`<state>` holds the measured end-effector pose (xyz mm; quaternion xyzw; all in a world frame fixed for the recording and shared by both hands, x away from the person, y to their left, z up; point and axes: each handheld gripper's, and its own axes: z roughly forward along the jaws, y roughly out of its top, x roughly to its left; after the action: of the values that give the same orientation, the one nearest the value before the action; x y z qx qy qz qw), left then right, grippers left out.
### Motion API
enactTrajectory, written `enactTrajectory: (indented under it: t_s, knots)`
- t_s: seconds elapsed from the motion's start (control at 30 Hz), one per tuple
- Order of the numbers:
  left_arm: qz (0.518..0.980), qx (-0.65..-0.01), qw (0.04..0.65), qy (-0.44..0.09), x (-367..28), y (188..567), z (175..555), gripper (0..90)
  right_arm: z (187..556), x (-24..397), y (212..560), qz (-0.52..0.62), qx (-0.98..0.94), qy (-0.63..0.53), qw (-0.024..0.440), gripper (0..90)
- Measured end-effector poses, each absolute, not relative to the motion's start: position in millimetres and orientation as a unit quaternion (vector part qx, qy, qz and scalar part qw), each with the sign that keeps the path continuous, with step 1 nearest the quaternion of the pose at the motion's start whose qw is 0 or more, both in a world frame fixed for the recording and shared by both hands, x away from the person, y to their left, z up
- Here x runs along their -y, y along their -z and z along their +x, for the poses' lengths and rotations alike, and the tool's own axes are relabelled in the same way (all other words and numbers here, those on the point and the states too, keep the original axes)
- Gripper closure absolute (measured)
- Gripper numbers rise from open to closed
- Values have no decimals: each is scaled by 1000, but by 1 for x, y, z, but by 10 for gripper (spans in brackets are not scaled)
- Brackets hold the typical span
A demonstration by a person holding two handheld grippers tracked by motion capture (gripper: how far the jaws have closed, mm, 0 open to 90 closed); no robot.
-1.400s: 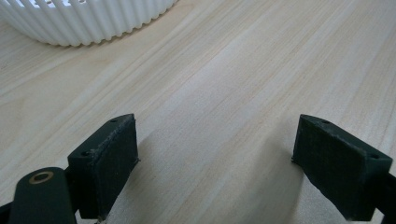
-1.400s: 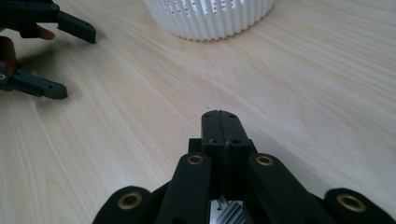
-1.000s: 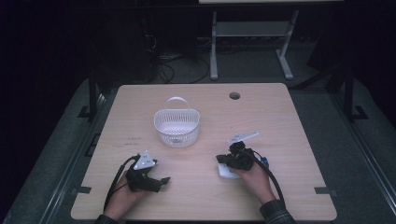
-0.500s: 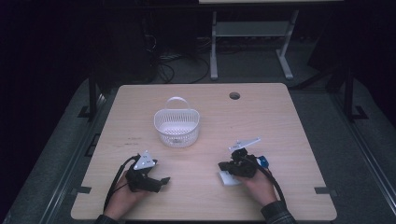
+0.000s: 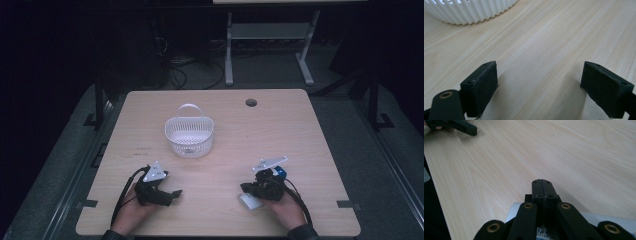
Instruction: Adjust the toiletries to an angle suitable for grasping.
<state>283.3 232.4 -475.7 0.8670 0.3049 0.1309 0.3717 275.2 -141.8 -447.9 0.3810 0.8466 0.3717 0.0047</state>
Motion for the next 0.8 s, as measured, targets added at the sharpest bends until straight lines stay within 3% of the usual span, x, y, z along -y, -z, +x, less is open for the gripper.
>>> enactTrajectory:
  t_s: [0.8]
  knots:
    - [869,-303,368,-131,-233,475,283,129,239,173,449,396,-846,-357,10,895]
